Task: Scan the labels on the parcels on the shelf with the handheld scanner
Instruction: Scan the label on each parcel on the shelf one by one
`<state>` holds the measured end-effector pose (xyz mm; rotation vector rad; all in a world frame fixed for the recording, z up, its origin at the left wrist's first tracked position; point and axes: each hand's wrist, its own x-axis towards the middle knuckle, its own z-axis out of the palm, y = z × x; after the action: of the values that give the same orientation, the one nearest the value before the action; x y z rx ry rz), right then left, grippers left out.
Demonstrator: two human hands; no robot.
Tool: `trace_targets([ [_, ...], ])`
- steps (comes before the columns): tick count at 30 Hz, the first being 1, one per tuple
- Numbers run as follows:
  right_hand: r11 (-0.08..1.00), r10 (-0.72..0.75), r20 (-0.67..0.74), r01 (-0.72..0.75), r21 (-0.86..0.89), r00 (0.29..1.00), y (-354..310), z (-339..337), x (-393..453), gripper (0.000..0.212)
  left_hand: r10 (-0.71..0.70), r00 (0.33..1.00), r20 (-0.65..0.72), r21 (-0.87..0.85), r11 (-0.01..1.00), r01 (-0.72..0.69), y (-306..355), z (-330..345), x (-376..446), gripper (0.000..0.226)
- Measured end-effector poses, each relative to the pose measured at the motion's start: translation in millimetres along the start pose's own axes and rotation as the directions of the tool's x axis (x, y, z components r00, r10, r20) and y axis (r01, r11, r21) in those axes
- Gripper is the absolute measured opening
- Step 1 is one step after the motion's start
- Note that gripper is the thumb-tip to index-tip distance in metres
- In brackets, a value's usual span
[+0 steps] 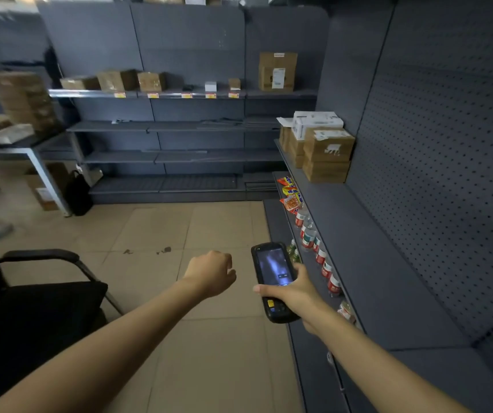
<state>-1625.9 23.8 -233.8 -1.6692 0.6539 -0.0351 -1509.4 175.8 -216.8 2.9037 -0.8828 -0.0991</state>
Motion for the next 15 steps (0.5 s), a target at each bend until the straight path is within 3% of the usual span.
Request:
trace_targets([
  [8,0.996,0.010,-0.010,-0.009,0.085,1.000,-23,1,78,0.085,-0.024,1.000,0.013,-0.021,0.999,0.024,-14,7,67,0.033],
  [15,0.995,0.057,-0.039,-0.053,0.087,0.998,-46,23,166,0.088,-0.060,0.997,-0.049,0.009,0.998,0.060,-52,3,151,0.039],
])
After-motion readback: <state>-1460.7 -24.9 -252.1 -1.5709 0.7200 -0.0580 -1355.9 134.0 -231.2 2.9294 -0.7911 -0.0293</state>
